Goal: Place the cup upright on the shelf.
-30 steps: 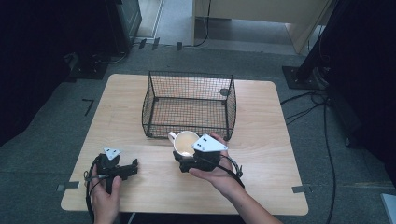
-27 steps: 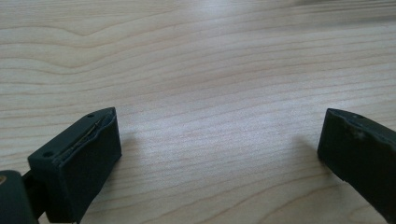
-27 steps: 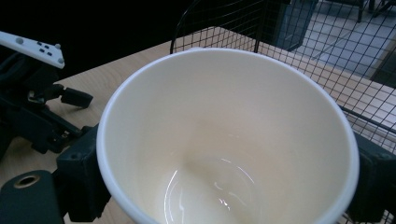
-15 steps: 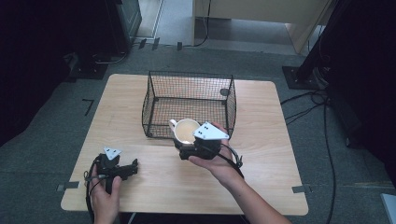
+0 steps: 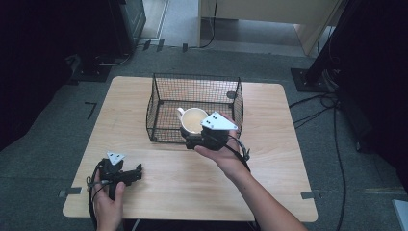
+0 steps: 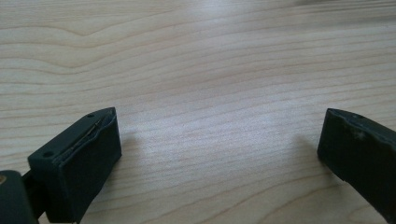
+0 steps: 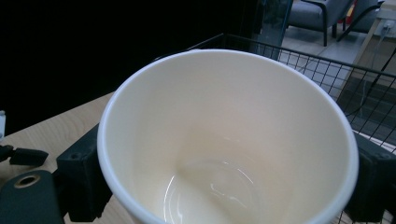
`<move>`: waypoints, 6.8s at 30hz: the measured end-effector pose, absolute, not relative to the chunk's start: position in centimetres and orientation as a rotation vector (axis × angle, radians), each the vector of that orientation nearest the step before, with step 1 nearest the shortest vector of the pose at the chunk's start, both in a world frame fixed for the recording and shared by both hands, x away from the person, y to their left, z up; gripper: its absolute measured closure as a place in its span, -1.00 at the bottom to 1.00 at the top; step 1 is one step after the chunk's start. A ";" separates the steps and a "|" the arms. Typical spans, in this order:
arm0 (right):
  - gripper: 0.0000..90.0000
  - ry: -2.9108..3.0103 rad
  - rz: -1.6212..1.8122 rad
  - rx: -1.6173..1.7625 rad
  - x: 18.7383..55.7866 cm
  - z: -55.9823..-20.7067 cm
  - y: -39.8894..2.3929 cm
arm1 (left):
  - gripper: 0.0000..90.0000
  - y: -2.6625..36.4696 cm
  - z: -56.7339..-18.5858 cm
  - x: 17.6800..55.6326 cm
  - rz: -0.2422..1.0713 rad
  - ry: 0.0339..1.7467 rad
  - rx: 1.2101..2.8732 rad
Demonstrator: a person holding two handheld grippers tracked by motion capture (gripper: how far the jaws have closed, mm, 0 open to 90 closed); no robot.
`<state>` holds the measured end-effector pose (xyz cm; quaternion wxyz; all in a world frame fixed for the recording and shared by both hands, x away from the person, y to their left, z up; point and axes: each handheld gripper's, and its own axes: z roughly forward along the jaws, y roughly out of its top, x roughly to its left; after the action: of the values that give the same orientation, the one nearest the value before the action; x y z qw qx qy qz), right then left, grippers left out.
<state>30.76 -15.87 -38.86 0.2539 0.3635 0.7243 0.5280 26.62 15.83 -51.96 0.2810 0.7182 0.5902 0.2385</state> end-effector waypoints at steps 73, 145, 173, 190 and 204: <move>-0.78 2.029 1.310 0.987 45.9 -44.3 -15.4 | -1.00 15.8 -52.0 26.6 0.638 1.582 1.925; -1.00 1.990 1.390 1.157 43.9 -38.4 -16.0 | -1.00 15.8 -52.0 26.6 0.638 1.582 1.926; -1.00 1.863 1.627 0.966 34.1 -36.4 -19.5 | -1.00 15.8 -52.0 26.6 0.639 1.582 1.924; -1.00 1.892 1.613 0.944 29.4 -39.7 -22.8 | -1.00 15.8 -52.0 26.6 0.636 1.584 1.924; -1.00 1.881 1.608 1.031 26.5 -43.2 -26.5 | -1.00 15.8 -52.0 26.6 0.639 1.581 1.924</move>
<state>26.49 -26.49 -43.24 0.2284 0.3745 0.6831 0.5838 26.62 15.83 -51.97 0.2813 0.7181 0.5902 0.2385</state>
